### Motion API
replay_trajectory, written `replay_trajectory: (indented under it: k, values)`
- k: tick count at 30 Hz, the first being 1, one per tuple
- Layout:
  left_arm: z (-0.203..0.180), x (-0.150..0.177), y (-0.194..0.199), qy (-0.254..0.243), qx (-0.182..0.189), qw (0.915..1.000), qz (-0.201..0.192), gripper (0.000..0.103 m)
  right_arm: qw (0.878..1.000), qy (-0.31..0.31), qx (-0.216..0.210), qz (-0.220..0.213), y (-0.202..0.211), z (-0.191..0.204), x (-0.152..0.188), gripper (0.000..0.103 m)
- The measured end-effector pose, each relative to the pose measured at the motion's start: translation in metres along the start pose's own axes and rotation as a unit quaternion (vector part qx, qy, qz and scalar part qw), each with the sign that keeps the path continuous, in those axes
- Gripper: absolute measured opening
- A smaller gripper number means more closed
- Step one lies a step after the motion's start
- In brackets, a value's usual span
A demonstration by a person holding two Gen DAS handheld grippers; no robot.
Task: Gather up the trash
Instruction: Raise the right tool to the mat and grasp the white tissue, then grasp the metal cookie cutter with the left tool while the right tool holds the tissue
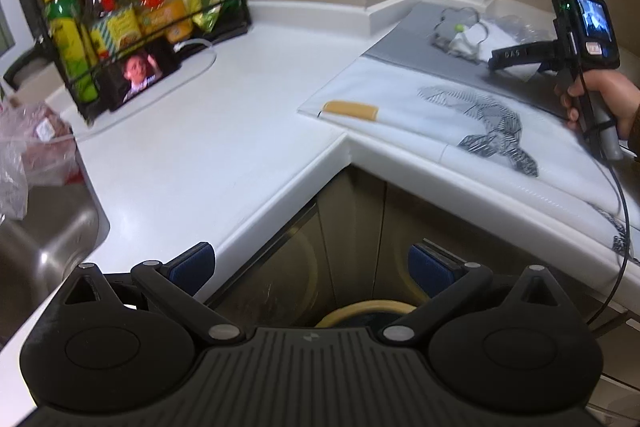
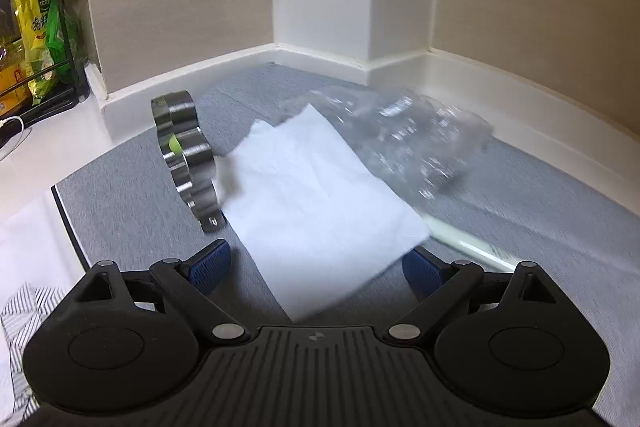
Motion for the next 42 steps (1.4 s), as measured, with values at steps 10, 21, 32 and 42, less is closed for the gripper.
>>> replay_trajectory:
  k: [10, 21, 32, 42]
  values:
    - [-0.008, -0.004, -0.003, -0.009, 0.008, 0.9999, -0.003, 0.103, 1.000, -0.008, 0.022, -0.019, 0.020, -0.007, 0.009, 0.004]
    - [-0.085, -0.098, -0.022, -0.035, 0.064, 0.9907, -0.115, 0.103, 0.986, -0.143, 0.063, -0.053, 0.115, -0.079, 0.073, 0.005]
    - [-0.195, -0.206, -0.134, -0.096, 0.151, 0.9747, -0.134, 0.103, 0.980, -0.189, 0.040, -0.051, 0.109, -0.090, 0.082, 0.005]
    - [-0.226, -0.236, -0.205, -0.081, 0.154, 0.9796, -0.101, 0.103, 0.979, -0.194, 0.035, -0.052, 0.107, -0.090, 0.081, 0.005]
Point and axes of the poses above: each gripper's, at about its wrist camera, not at the fingertips, and y roughly against the way its jaws point, z to its left, x to its underside, the point moved 5 cm from there along -y, roughly the way its jaws point, and after that the axes turned 3 degrees about -x, right-handed, at the moved point
